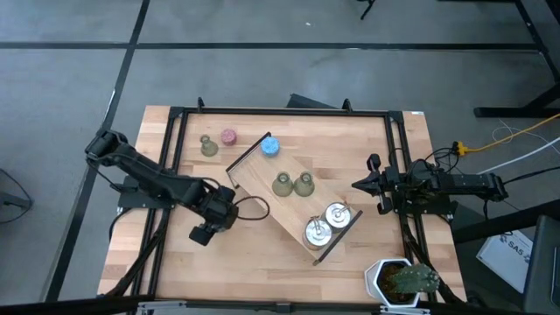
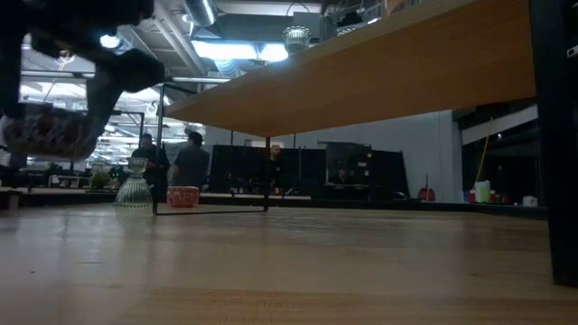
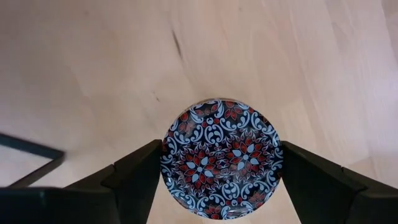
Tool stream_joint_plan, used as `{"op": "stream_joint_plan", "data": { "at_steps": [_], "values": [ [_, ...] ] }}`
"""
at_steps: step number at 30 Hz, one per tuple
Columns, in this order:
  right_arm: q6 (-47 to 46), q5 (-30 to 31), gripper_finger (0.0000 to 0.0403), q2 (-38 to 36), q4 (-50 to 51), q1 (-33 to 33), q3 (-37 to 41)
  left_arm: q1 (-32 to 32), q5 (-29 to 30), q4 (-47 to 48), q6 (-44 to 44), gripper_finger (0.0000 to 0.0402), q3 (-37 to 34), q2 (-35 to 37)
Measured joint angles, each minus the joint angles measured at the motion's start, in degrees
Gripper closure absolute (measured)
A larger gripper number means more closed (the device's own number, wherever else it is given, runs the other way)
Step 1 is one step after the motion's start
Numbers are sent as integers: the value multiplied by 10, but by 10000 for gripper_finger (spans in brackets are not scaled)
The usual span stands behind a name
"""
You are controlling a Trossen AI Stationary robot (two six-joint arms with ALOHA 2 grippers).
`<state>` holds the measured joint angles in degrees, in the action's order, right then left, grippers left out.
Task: Pick & Place candle stick holders
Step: Put the black red scented candle on the shelf
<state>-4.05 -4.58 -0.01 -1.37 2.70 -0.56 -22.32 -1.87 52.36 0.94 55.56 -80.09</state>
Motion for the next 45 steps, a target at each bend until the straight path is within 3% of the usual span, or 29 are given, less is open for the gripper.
{"op": "stream_joint_plan", "data": {
  "at_steps": [8,23,45],
  "values": [
    [0,0,402,0,0,0,0,41,-31,72,-7,107,82,0],
    [0,0,402,0,0,0,0,106,-28,165,-18,107,199,0],
    [0,0,402,0,0,0,0,252,4,136,-82,107,224,0]
  ]
}}
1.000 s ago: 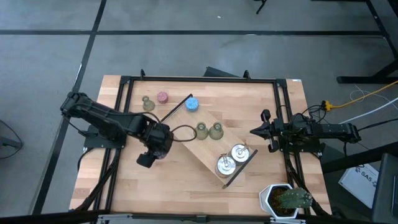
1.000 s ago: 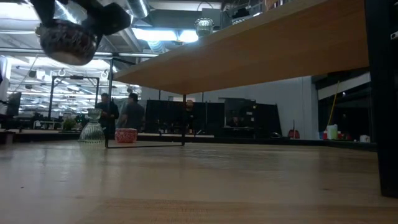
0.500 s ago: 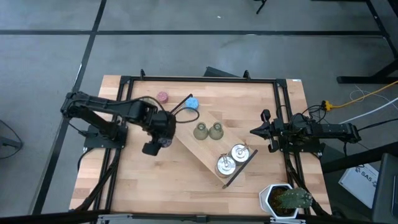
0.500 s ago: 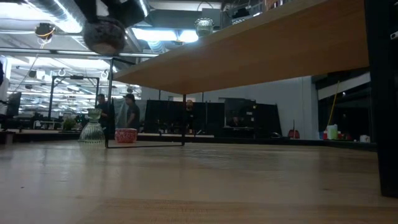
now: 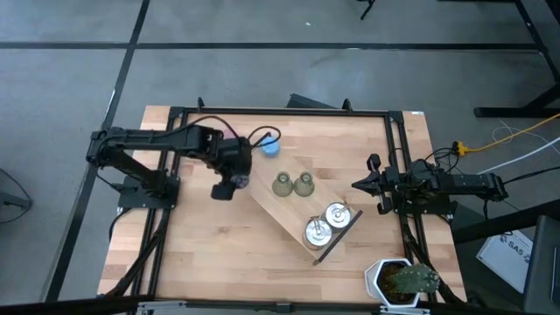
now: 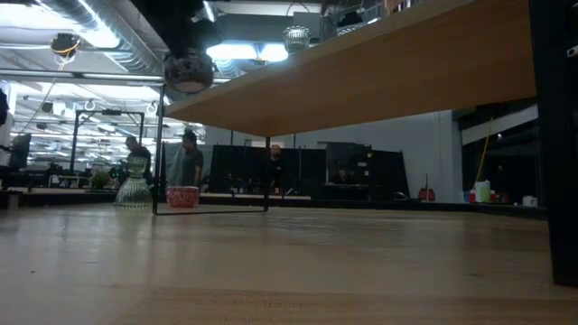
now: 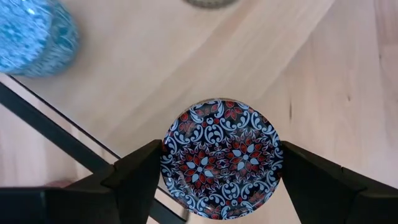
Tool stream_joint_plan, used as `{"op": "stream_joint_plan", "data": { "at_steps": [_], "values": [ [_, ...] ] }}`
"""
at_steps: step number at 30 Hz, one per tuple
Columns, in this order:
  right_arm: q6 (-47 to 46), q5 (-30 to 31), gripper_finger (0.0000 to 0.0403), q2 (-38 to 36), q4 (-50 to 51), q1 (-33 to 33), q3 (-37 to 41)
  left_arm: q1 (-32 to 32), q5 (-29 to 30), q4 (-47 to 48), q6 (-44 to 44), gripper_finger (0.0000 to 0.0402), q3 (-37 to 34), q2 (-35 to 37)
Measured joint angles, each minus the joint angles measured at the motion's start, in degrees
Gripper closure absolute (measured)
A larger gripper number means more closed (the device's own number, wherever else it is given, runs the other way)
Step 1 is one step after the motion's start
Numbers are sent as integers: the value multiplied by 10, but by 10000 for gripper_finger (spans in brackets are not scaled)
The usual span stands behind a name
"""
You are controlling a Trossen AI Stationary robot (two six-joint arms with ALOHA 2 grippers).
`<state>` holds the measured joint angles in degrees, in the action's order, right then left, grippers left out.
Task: Pick & Place candle stick holders
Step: Put the black red scented candle on the shelf
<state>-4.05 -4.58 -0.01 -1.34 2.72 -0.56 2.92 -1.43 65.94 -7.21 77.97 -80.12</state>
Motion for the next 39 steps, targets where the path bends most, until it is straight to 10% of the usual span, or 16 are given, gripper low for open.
{"op": "stream_joint_plan", "data": {
  "at_steps": [39],
  "values": [
    [0,0,402,0,0,0,0,51,0,-82,-275,107,0,-14]
  ]
}}
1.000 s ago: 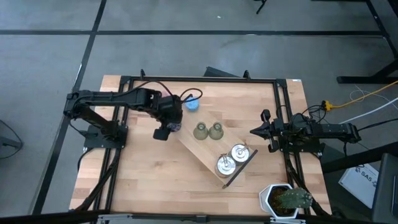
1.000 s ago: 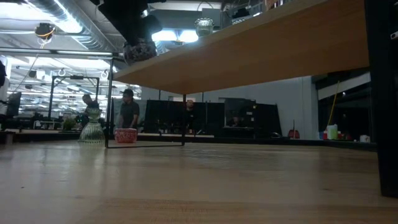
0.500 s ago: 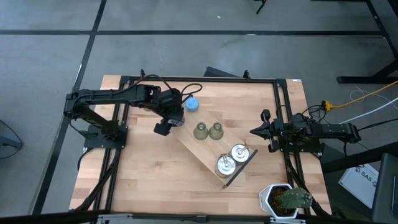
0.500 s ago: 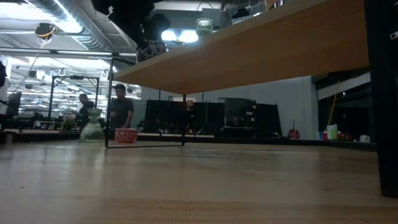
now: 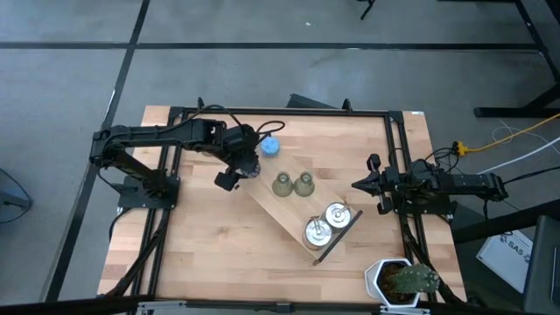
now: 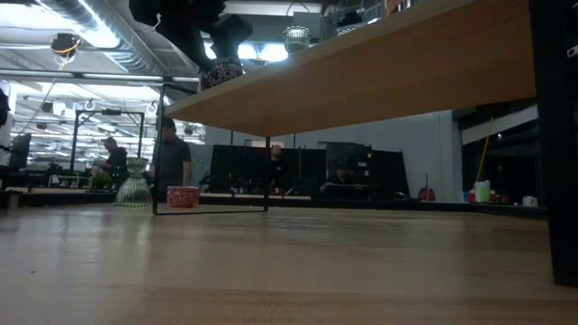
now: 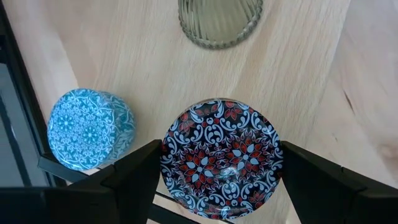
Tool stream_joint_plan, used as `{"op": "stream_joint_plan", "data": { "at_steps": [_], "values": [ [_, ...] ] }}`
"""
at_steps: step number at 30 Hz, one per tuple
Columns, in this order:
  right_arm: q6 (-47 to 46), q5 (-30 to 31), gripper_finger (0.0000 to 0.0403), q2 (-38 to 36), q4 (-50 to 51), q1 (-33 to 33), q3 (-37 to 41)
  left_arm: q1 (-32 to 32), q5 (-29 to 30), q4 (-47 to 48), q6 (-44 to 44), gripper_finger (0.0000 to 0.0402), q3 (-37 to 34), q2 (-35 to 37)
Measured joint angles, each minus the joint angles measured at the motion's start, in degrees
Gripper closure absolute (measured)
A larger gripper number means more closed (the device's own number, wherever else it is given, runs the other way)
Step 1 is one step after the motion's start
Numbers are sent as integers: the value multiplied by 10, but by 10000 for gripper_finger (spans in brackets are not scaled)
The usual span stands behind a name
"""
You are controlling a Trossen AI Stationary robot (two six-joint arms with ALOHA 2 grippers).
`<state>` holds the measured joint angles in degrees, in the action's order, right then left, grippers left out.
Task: Pick & Place candle stick holders
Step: Put the black red scented candle on the shelf
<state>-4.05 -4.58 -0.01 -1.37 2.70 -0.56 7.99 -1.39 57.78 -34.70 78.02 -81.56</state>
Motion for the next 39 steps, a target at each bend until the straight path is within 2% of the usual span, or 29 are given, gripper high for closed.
{"op": "stream_joint_plan", "data": {
  "at_steps": [5,11,18,39],
  "values": [
    [0,0,402,0,0,0,0,0,-5,-5,-1,107,0,0],
    [0,0,402,0,0,0,0,0,-40,-8,10,107,-1,-17],
    [0,0,402,0,0,0,0,6,-34,-14,22,107,-1,-39],
    [0,0,402,0,0,0,0,5,-7,-10,40,107,-1,-39]
  ]
}}
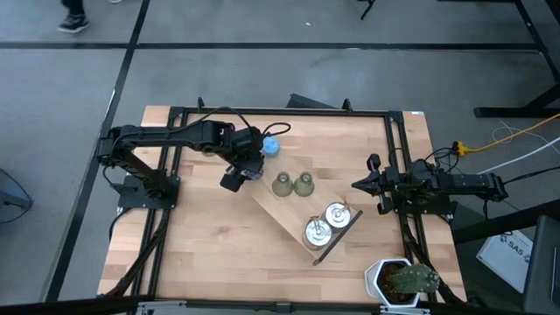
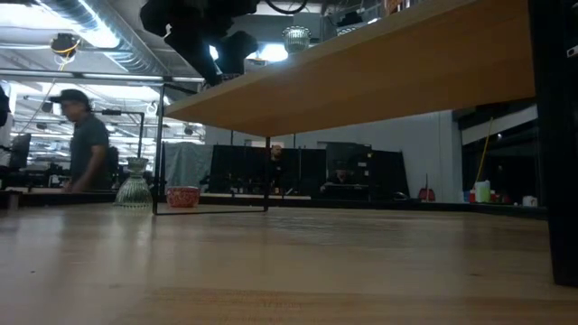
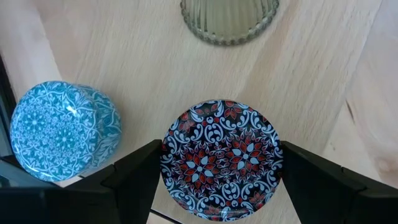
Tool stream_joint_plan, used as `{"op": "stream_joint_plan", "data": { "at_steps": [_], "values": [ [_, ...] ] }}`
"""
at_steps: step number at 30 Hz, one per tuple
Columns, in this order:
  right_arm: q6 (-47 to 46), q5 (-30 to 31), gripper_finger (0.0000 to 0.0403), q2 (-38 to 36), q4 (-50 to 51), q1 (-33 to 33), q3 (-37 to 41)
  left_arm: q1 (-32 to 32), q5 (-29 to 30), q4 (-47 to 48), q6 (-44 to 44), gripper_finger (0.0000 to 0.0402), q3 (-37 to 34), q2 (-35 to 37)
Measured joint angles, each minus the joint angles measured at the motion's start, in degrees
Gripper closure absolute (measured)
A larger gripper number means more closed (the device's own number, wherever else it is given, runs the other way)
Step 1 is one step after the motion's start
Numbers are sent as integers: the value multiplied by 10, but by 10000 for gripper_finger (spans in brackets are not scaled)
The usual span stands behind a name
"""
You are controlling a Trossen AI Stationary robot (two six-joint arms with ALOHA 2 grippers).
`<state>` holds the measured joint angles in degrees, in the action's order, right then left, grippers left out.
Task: Pick & Place candle stick holders
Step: Put the black red scented candle on the shelf
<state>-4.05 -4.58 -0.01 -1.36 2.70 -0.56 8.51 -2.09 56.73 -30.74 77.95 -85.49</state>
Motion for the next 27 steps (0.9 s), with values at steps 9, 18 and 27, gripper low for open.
{"op": "stream_joint_plan", "data": {
  "at_steps": [9,18,27],
  "values": [
    [0,0,402,0,0,0,0,5,9,0,25,107,-5,0],
    [0,0,402,0,0,0,0,11,15,-9,21,88,-7,-1],
    [0,0,402,0,0,0,0,14,27,-23,24,78,-7,-1]
  ]
}}
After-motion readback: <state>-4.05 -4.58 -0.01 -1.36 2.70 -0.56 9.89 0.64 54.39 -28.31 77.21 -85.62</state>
